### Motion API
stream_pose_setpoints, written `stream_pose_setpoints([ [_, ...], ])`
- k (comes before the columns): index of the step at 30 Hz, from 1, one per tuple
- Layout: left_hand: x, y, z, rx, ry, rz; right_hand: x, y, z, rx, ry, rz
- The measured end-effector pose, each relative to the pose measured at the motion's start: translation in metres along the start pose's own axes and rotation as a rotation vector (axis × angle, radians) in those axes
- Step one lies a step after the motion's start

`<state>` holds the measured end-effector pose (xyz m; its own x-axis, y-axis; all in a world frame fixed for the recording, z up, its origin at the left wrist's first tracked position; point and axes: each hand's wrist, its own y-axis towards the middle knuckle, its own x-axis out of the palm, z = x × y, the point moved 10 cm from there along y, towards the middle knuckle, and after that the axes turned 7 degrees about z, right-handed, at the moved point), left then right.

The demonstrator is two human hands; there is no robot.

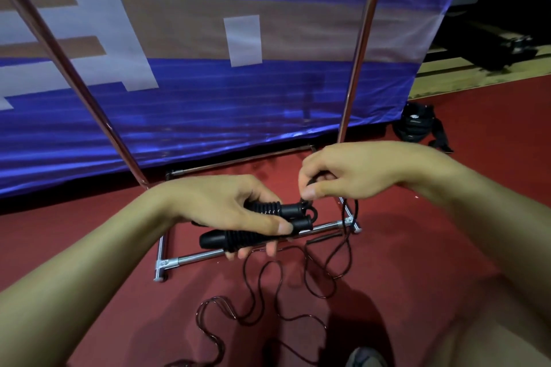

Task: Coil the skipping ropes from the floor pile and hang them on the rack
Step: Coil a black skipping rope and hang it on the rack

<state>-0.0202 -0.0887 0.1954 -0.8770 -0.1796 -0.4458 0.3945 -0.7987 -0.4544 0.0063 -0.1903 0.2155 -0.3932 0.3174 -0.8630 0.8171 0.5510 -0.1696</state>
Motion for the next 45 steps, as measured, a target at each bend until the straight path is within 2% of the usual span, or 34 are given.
stream_pose_setpoints([
  [5, 0.006, 0.007, -0.001, -0.049, 0.044, 0.018, -0.006, 0.01, -0.025, -0.108, -0.21, 0.222],
  [10, -0.016, 0.008, -0.008, -0.004, -0.079, 0.224, -0.03, -0.003, -0.04, -0.061, -0.328, 0.431],
  [13, -0.034, 0.005, -0.007, 0.044, -0.161, 0.368, -0.033, -0.009, -0.049, -0.061, -0.336, 0.438],
  [16, -0.048, -0.001, -0.019, 0.041, -0.338, 0.45, -0.031, -0.014, -0.05, -0.084, -0.296, 0.434],
  [20, -0.045, -0.007, -0.018, 0.072, -0.604, 0.319, -0.037, -0.017, -0.049, -0.147, -0.286, 0.538],
  [22, -0.043, -0.005, -0.016, 0.041, -0.701, 0.319, -0.042, -0.019, -0.045, -0.168, -0.253, 0.593],
  [26, -0.057, -0.007, -0.014, 0.034, -0.628, 0.504, -0.051, -0.03, -0.053, -0.198, -0.152, 0.748],
  [28, -0.068, -0.013, -0.011, 0.07, -0.638, 0.58, -0.062, -0.037, -0.047, -0.127, -0.028, 0.849],
  [30, -0.076, -0.02, -0.005, 0.123, -0.606, 0.632, -0.061, -0.033, -0.028, 0.0, 0.101, 0.786],
  [34, -0.066, -0.019, 0.009, 0.211, -0.565, 0.587, -0.031, -0.013, -0.007, 0.091, 0.106, 0.453],
  [39, -0.044, -0.014, 0.02, 0.252, -0.597, 0.388, -0.029, -0.007, -0.003, 0.039, 0.238, 0.373],
  [42, -0.045, -0.014, 0.018, 0.241, -0.463, 0.372, -0.022, -0.01, -0.005, 0.008, 0.454, 0.28],
  [45, -0.046, -0.015, 0.019, 0.235, -0.398, 0.379, -0.021, -0.013, 0.005, 0.03, 0.45, 0.222],
])
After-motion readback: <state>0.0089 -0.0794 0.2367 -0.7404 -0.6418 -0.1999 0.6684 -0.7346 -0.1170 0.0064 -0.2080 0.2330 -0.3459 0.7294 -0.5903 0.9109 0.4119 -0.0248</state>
